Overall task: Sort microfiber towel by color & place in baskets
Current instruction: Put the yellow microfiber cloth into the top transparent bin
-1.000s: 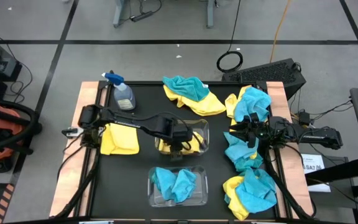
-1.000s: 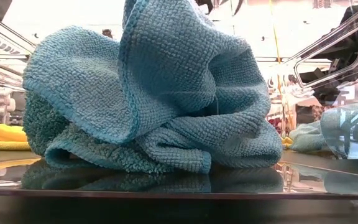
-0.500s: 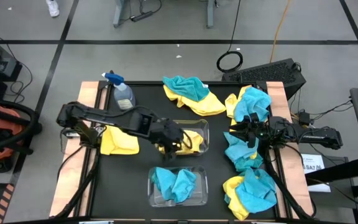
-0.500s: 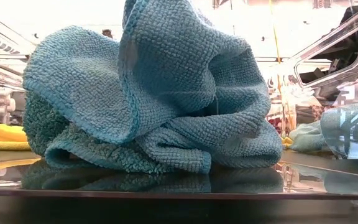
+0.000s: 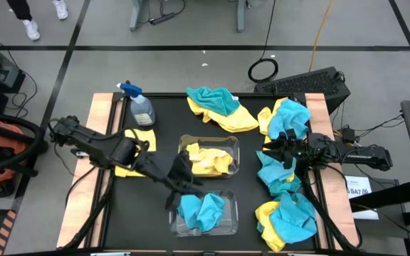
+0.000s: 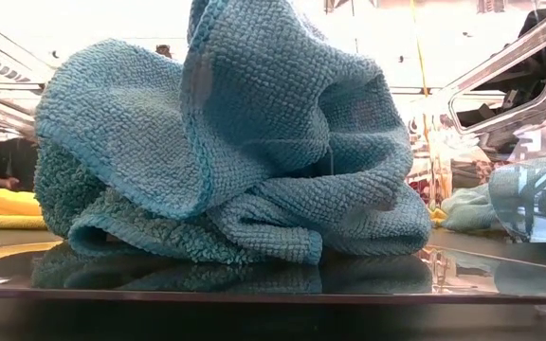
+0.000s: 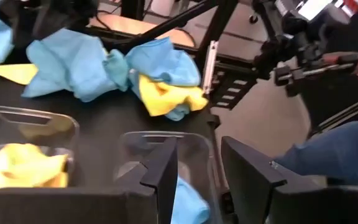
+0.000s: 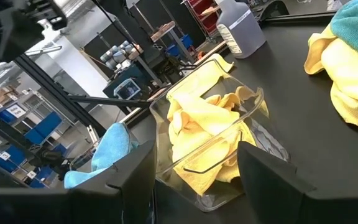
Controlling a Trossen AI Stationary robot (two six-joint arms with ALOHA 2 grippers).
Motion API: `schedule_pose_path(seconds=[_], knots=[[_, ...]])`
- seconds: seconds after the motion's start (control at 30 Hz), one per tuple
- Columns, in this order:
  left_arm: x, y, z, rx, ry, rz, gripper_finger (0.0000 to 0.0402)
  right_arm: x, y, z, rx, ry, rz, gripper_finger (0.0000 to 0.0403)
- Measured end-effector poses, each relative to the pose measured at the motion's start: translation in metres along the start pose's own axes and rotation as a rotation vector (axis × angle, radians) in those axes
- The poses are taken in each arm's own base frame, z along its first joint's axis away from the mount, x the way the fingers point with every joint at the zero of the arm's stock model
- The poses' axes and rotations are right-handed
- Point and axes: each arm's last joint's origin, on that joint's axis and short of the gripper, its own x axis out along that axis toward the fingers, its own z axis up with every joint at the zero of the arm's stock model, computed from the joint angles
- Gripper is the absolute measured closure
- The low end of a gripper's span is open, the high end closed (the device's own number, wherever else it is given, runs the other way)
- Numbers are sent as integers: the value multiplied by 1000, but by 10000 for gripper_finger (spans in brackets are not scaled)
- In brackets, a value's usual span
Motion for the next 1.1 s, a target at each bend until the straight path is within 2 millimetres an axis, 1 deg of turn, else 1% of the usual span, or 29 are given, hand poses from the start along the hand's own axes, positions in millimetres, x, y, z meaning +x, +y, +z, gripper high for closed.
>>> schedule_pose_path(seconds=[0.23,0.4,0.5,0.6,0.67,0.83,1.0,1.1], knots=[[-5,-32,-12,-8,-31,-37,272,0,0,0,0,0,0,188],[-10,-54,-23,24,-60,0,272,0,1,1,21,-17,5,188],[-13,-66,-31,50,-68,7,272,0,2,6,93,-100,-23,188],[-16,-74,-38,103,-43,-1,272,-1,4,12,251,-198,-20,188],[-18,-77,-43,148,-19,-1,272,-2,6,15,346,-229,14,188],[-19,-78,-47,214,12,8,272,-5,16,27,433,-319,159,188],[-16,-71,-41,187,-30,63,272,-15,30,45,397,-503,345,188],[-16,-68,-36,96,-113,159,272,-19,36,52,383,-578,419,188]])
